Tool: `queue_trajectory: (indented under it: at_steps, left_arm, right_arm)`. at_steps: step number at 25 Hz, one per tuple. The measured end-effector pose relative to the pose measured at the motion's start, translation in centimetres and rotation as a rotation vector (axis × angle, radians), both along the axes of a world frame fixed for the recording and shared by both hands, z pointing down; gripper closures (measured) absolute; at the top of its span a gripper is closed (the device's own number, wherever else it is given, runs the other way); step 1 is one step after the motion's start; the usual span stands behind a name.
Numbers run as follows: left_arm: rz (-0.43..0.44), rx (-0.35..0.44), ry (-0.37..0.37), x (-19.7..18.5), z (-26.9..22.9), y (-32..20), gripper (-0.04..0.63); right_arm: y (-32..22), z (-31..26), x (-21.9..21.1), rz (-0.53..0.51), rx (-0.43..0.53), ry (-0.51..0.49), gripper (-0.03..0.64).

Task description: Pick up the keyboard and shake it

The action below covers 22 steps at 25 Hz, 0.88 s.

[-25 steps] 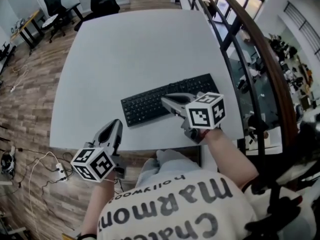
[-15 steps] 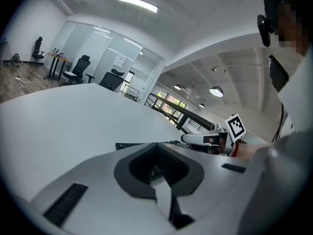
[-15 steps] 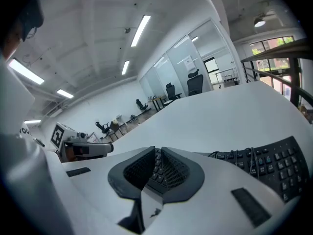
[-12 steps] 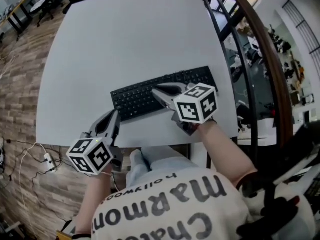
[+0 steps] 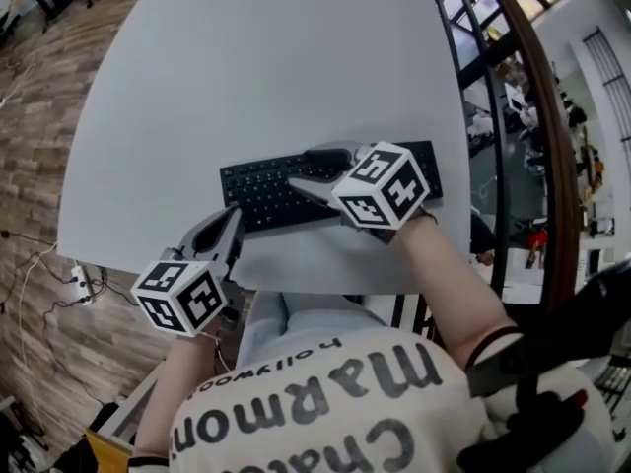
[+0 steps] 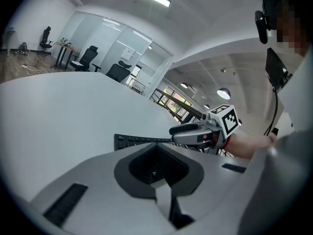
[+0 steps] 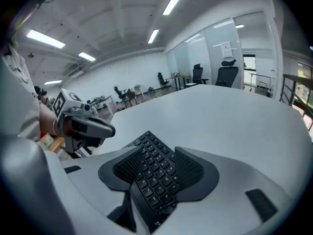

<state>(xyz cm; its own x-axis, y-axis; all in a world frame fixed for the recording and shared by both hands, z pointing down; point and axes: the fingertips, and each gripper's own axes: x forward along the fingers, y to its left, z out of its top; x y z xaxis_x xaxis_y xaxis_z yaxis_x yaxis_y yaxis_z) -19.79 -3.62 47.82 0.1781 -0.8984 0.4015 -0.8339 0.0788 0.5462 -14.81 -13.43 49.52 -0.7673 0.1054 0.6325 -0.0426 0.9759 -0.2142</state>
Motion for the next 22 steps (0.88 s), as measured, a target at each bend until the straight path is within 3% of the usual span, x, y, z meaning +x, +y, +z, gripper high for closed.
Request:
queue_trajectory:
  at_steps: [7, 15, 22]
  left_arm:
    - [-0.018, -0.054, -0.012, -1.3, 1.1, -0.5, 0.594]
    - [-0.019, -0.063, 0.014, -1.8, 1.3, -1.2, 0.594]
    - [-0.012, -0.085, 0.032, -1.6, 1.9, -1.1, 0.594]
  right_arm:
    - [-0.5, 1.6, -1.4, -0.26, 0.11, 0.138, 0.365]
    - [-0.9, 3.3, -1.9, -0.454, 0.047, 0.238, 0.31]
    - [-0.3, 5.1, -1.7, -0.582, 0.0, 0.336, 0.304]
